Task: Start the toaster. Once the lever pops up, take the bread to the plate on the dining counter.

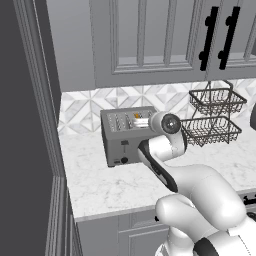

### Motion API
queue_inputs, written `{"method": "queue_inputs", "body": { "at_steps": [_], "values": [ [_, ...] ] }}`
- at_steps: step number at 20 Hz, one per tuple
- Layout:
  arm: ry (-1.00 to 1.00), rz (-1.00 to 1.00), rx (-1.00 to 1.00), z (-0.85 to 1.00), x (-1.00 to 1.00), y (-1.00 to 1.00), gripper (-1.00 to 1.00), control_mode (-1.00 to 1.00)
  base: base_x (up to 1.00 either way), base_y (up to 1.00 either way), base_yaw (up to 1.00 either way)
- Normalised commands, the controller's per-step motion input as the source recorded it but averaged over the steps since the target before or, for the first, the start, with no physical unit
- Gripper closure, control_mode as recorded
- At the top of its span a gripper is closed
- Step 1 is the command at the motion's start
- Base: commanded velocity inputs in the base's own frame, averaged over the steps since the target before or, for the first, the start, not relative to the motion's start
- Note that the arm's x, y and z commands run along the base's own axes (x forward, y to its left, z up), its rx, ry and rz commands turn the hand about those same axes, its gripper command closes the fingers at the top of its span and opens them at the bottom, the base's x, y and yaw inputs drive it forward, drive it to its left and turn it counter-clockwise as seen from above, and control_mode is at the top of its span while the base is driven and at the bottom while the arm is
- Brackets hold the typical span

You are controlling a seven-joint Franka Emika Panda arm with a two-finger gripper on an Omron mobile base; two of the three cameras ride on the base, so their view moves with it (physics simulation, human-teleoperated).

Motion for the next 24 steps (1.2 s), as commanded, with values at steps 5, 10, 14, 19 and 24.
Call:
{"method": "queue_inputs", "body": {
  "at_steps": [5, 10, 14, 19, 24],
  "values": [
    [0.0, 0.0, 0.0, 0.0, 0.0, 0.0, -1.0, -1.0, 0.0, 0.0, 0.0],
    [0.0, 0.0, 0.0, 0.0, 0.0, 0.0, -1.0, -1.0, 0.0, 0.0, 0.0],
    [0.0, 0.0, 0.0, 0.0, 0.0, 0.0, -1.0, -1.0, 0.0, 0.0, 0.0],
    [0.0, 0.0, 0.0, 0.0, 0.0, 0.0, -1.0, -1.0, 0.0, 0.0, 0.0],
    [0.0, 0.0, 0.0, 0.0, 0.0, 0.0, -1.0, -1.0, 0.0, 0.0, 0.0]
  ]
}}
